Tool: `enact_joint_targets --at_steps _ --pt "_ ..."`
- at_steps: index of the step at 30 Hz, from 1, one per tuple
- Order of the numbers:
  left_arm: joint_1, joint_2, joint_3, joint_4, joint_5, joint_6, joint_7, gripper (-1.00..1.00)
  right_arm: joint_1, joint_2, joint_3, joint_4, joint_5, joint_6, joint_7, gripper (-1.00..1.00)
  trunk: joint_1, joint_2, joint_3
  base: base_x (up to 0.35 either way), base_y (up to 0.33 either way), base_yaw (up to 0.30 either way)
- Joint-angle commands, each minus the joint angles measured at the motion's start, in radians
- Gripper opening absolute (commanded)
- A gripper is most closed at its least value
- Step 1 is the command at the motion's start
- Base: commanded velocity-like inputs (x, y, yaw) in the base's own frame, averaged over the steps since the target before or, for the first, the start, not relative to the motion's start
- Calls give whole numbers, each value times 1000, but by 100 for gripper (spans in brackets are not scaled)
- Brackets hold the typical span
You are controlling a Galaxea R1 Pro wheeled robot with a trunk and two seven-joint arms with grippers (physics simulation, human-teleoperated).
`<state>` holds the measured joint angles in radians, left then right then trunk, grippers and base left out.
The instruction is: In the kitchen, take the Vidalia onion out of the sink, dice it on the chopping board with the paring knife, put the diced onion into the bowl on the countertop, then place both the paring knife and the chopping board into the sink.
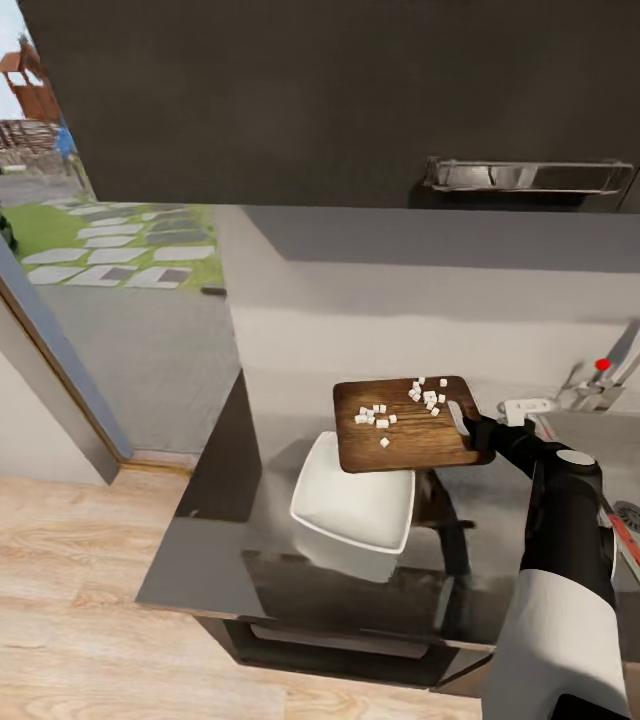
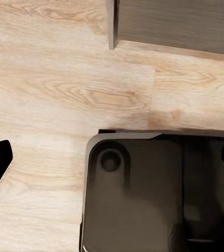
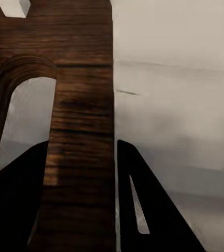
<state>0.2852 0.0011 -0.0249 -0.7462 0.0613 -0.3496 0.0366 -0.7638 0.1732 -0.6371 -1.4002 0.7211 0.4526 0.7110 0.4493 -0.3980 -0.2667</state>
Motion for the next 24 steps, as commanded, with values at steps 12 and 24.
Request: enact_joint_targets --at_steps 12,24 --pt "0 0 -3 -1 6 -2 3 100 -2 1 -3 -2 4 3 8 -100 1 -2 18 0 147 54" --pt "0 1 -3 -1 6 -2 3 100 -2 1 -2 0 4 3 8 -100 1 -2 31 0 0 1"
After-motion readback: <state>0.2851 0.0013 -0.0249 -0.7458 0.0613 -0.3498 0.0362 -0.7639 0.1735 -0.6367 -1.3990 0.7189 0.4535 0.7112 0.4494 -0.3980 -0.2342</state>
